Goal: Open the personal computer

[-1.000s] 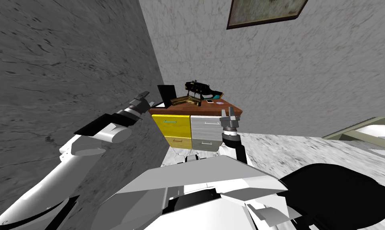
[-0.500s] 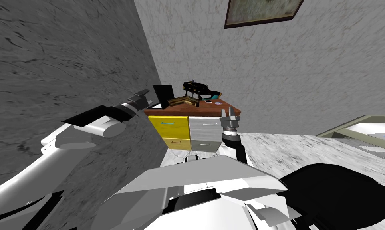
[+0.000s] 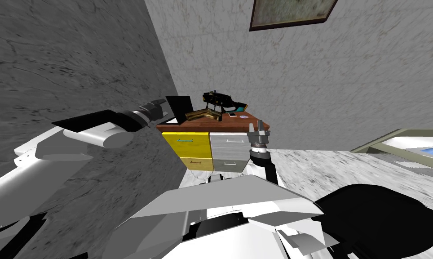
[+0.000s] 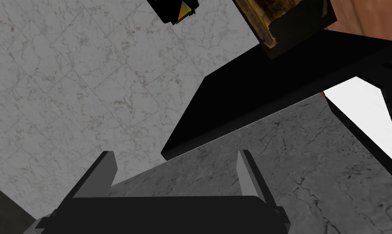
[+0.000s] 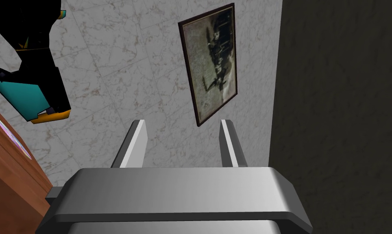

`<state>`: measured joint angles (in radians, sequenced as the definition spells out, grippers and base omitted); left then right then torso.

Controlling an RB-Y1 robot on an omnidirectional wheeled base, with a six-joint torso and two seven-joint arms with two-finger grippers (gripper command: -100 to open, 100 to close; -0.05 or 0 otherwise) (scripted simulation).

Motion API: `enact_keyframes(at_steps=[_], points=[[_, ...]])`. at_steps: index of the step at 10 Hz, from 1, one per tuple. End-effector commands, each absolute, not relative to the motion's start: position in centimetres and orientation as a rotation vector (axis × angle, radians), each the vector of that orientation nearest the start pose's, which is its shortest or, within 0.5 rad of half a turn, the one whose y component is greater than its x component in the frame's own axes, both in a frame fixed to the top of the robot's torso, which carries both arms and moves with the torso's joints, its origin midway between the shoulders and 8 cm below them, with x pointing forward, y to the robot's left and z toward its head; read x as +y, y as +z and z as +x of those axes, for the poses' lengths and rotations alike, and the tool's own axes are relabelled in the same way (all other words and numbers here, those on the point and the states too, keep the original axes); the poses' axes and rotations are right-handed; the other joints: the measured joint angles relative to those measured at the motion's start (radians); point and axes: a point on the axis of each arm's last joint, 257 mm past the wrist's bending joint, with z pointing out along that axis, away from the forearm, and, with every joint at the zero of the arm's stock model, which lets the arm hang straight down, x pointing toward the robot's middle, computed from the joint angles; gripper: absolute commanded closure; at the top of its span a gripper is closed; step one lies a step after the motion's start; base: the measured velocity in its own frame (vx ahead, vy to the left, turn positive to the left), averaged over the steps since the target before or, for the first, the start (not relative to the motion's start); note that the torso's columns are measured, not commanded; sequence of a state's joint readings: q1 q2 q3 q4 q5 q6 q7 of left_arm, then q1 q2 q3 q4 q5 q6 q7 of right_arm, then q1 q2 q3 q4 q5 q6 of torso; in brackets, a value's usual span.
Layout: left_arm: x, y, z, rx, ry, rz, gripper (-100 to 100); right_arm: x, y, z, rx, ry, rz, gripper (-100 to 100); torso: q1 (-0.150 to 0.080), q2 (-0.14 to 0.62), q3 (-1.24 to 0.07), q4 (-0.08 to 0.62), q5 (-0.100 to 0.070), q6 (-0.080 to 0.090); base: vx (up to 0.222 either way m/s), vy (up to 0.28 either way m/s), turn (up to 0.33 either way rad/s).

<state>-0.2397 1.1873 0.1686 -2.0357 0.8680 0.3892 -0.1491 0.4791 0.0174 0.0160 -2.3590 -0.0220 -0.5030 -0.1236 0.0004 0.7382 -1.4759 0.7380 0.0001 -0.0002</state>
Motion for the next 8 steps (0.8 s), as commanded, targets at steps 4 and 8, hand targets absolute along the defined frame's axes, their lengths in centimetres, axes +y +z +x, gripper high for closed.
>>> enact_keyframes(at_steps=[4,8], points=[[34.1,17.2,53.4,1.483,-0.921,-0.519,-100,-27.3,6.6,32.7,0.481,1.478,0.644,0,0.0,0.0,0.0,0.0,0.0,0.0,0.044,-0.029,-0.034],[36.3,18.0,53.6,1.518,-0.84,-0.564,-100,-27.3,6.6,32.7,0.481,1.478,0.644,0,-0.001,0.0,0.0,0.0,0.0,0.0,0.05,-0.032,-0.025]])
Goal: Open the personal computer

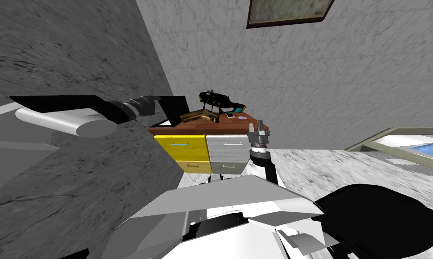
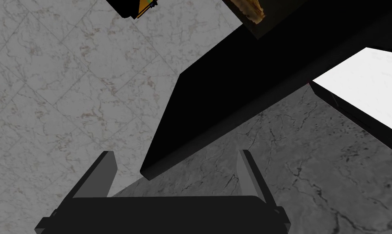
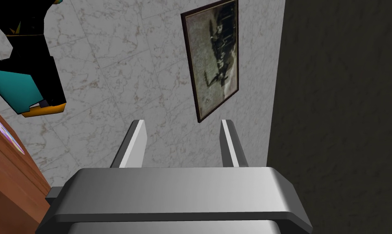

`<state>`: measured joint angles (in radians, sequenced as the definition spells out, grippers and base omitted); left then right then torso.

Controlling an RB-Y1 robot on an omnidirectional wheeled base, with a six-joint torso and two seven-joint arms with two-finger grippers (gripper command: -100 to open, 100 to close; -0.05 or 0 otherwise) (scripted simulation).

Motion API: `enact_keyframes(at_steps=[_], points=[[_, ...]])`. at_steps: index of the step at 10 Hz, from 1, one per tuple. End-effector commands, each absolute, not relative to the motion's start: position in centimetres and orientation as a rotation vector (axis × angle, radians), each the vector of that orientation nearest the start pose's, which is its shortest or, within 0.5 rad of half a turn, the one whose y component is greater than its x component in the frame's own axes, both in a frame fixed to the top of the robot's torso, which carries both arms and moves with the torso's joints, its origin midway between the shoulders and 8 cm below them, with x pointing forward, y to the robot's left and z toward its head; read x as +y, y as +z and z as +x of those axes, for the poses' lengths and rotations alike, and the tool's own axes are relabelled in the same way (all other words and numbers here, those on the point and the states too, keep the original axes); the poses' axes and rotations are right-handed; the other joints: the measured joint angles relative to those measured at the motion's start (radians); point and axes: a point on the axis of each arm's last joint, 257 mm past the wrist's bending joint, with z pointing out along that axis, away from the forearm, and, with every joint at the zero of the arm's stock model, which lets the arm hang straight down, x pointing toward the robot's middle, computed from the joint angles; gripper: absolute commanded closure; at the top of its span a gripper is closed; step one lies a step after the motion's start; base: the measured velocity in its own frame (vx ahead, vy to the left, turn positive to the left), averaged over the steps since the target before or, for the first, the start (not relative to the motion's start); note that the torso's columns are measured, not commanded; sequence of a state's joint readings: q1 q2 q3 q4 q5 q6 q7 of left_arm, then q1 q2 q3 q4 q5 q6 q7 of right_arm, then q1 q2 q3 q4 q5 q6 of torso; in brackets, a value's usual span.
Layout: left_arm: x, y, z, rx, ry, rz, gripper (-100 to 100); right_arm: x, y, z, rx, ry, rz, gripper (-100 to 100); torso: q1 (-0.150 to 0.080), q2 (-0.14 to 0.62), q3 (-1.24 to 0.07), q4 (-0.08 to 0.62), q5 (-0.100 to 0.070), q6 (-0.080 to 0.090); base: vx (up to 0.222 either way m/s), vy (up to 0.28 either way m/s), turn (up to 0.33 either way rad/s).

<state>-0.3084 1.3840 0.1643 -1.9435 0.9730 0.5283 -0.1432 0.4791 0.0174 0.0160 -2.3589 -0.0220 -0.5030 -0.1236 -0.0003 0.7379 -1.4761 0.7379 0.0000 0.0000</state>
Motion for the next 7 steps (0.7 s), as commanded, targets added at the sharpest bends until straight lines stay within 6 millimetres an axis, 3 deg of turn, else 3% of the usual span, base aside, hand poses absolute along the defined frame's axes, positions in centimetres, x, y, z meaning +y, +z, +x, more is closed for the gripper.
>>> enact_keyframes(at_steps=[1,4,5,7], points=[[36.9,18.1,53.7,1.525,-0.82,-0.577,-100,-27.3,6.6,32.7,0.481,1.478,0.644,0,0.0,0.0,0.0,0.0,0.0,0.0,0.04,-0.027,-0.025],[36.6,18.4,53.5,1.52,-0.827,-0.571,-100,-27.3,6.6,32.7,0.481,1.478,0.644,0,0.001,-0.003,-0.002,-0.001,0.0,0.0,0.066,-0.014,-0.019],[36.6,18.4,53.5,1.52,-0.826,-0.571,100,-27.3,6.6,32.7,0.481,1.478,0.643,0,0.001,-0.001,-0.001,-0.001,0.0,0.0,0.008,-0.002,0.006],[37.6,18.4,53.9,1.491,-0.91,-0.67,100,-27.3,6.6,32.7,0.481,1.478,0.643,0,0.003,0.004,0.002,0.002,0.003,0.0,-0.004,0.053,-0.013]])
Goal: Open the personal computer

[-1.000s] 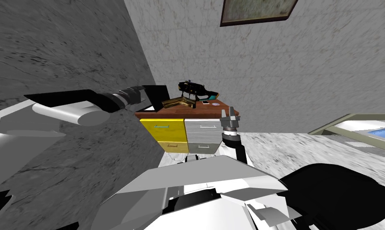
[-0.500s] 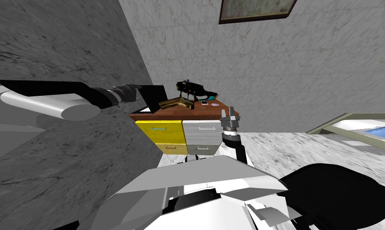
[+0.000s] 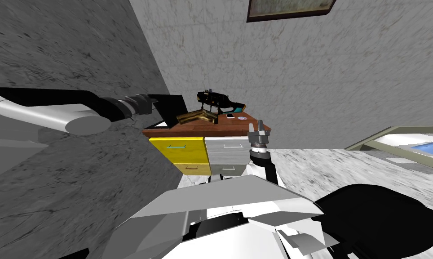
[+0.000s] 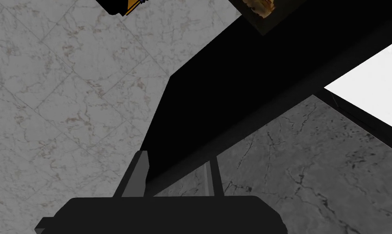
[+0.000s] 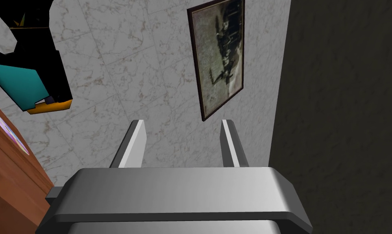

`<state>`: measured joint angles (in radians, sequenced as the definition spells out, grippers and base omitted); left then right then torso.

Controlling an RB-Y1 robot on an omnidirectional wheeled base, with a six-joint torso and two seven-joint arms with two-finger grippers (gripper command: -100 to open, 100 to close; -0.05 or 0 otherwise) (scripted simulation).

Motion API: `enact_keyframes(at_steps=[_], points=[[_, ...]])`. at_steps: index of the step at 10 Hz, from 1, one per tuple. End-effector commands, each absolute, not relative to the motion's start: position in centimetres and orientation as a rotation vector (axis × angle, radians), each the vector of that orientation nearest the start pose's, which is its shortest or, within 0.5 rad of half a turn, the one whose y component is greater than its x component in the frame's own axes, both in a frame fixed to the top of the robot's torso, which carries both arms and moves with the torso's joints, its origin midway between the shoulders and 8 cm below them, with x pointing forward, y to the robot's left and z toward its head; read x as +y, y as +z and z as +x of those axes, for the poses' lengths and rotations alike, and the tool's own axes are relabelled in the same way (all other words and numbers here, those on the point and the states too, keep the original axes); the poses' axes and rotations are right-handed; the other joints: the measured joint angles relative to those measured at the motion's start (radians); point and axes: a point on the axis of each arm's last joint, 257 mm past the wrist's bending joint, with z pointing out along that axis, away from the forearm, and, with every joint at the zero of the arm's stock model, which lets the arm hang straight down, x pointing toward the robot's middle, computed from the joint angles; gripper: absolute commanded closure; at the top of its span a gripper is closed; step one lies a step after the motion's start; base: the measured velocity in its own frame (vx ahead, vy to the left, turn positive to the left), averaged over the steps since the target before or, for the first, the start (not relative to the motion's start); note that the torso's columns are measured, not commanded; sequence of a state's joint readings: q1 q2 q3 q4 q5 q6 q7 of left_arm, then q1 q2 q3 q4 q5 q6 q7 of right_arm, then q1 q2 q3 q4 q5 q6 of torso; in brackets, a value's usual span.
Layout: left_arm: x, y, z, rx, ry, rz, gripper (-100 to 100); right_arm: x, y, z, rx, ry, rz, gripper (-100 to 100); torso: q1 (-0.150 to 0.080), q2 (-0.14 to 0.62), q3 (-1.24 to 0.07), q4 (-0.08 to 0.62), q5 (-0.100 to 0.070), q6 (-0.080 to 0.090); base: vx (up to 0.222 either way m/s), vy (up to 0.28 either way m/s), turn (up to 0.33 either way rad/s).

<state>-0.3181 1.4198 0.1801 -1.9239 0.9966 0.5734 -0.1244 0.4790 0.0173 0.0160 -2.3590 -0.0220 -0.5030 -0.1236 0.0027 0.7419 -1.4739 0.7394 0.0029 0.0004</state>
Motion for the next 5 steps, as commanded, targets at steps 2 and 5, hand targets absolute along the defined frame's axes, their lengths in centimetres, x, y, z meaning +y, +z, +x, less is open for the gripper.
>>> enact_keyframes(at_steps=[2,5], points=[[38.3,18.4,54.1,1.468,-0.968,-0.733,100,-27.3,6.6,32.7,0.481,1.478,0.643,0,-0.001,0.0,0.001,-0.003,0.001,0.0,-0.012,0.072,-0.024],[39.2,18.4,54.4,1.432,-1.055,-0.828,100,-27.3,6.6,32.7,0.481,1.478,0.643,0,-0.004,-0.005,-0.002,-0.003,-0.003,0.0,-0.019,0.052,-0.01]])
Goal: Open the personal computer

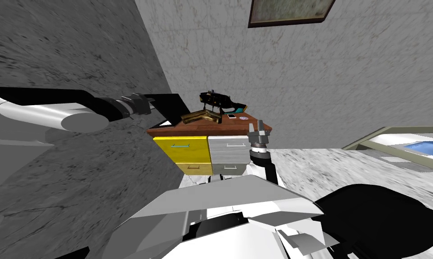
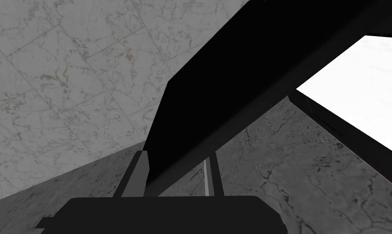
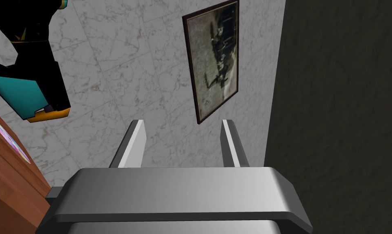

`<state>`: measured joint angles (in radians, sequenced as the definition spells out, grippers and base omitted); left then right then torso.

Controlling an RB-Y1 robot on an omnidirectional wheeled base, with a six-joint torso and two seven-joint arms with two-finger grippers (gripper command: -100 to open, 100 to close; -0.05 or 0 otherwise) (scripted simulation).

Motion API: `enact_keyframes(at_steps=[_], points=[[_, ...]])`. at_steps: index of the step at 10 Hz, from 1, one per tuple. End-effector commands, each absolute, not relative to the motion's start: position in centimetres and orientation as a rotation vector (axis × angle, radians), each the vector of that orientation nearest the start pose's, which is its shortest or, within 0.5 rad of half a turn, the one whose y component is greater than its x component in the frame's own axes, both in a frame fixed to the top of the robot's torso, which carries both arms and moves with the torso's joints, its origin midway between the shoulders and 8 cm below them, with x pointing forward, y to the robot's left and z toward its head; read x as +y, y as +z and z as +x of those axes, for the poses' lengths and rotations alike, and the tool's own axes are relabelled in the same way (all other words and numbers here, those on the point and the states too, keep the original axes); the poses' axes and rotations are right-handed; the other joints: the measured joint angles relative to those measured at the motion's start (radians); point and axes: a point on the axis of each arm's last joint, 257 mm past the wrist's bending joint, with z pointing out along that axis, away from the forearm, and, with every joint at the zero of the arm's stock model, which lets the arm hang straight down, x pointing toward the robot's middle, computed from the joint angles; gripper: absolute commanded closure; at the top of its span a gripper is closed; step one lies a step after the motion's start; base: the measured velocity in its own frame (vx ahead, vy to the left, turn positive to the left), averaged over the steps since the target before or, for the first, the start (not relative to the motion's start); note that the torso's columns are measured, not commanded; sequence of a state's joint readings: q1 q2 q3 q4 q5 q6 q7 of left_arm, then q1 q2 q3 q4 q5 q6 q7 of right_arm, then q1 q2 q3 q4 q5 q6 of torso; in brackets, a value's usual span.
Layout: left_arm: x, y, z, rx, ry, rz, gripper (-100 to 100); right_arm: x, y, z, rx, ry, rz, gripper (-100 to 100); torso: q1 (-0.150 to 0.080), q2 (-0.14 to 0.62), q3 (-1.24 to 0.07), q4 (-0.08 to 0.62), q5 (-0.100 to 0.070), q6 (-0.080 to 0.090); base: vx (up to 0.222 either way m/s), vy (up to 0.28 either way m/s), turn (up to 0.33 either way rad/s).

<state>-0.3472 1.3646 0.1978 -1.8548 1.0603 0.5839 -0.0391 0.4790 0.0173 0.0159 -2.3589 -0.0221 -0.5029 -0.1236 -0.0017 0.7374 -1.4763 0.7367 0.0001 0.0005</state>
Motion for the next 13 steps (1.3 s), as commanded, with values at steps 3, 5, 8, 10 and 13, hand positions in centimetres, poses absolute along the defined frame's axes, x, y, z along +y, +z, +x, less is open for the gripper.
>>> enact_keyframes(at_steps=[3,5,8,10,13], points=[[39.6,18.1,54.7,1.419,-1.09,-0.872,100,-27.3,6.6,32.7,0.481,1.478,0.643,0,0.001,0.002,0.001,0.003,-0.001,0.0,-0.014,0.047,-0.013],[40.8,17.0,55.3,1.372,-1.183,-0.979,100,-27.3,6.6,32.7,0.481,1.478,0.643,0,-0.001,0.003,0.002,0.004,-0.002,0.0,-0.016,0.053,-0.017],[42.1,15.5,56.2,1.301,-1.302,-1.11,100,-27.3,6.6,32.7,0.481,1.478,0.643,0,0.001,0.004,0.003,0.004,-0.001,-0.001,-0.025,0.063,-0.022],[42.7,14.7,56.6,1.263,-1.361,-1.175,100,-27.3,6.6,32.7,0.481,1.478,0.643,0,0.0,0.003,0.002,0.004,-0.001,-0.001,-0.017,0.047,-0.014],[43.4,13.0,57.2,1.216,-1.429,-1.26,100,-27.3,6.6,32.7,0.481,1.478,0.643,0,-0.001,0.003,0.002,0.003,-0.002,-0.001,-0.011,0.035,-0.011]])
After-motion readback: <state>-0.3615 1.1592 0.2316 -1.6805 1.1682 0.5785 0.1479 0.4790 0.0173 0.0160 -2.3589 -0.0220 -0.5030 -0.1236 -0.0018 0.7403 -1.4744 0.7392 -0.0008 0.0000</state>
